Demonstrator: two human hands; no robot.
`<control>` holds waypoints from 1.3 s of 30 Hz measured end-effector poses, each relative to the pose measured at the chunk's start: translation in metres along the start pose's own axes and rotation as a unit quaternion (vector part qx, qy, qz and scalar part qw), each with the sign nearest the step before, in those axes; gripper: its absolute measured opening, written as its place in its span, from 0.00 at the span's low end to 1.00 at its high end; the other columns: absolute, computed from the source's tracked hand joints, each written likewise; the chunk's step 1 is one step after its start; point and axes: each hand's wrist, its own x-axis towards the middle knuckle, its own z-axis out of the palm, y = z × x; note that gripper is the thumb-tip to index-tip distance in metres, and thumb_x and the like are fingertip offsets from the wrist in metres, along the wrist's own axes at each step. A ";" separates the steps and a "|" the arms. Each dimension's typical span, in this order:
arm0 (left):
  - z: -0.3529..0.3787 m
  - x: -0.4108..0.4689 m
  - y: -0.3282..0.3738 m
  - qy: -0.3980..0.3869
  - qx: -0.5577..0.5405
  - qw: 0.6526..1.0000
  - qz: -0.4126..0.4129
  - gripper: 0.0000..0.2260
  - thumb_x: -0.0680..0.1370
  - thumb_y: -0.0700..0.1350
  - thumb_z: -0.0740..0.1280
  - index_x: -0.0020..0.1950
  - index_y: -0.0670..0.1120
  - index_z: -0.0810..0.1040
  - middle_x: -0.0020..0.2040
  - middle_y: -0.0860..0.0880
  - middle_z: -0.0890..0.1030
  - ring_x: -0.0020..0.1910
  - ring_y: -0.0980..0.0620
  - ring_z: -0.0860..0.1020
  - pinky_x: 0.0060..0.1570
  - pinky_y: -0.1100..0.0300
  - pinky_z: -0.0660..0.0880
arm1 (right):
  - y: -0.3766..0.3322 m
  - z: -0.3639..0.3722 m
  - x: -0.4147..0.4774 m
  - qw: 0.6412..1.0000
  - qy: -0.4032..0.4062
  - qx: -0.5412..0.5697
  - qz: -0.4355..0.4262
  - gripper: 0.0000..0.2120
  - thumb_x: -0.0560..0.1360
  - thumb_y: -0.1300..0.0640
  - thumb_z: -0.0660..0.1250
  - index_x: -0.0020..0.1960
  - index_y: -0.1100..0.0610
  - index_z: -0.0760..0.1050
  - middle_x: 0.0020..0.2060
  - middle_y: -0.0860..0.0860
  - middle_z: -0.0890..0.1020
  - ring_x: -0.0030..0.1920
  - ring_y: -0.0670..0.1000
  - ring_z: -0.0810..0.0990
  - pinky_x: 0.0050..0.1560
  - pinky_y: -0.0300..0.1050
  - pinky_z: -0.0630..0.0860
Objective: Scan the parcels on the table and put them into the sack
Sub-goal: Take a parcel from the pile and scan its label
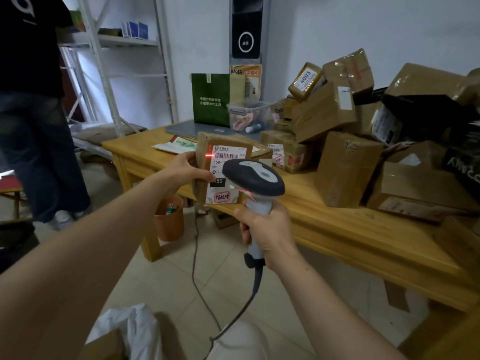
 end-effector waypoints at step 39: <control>-0.073 -0.149 -0.446 0.307 -0.224 0.760 -0.528 0.21 0.74 0.47 0.72 0.63 0.41 0.72 0.57 0.40 0.79 0.54 0.41 0.79 0.58 0.45 0.76 | 0.233 0.182 0.052 0.904 -0.117 0.034 0.409 0.07 0.70 0.68 0.70 0.37 0.61 0.74 0.25 0.54 0.74 0.21 0.49 0.68 0.26 0.40 0.68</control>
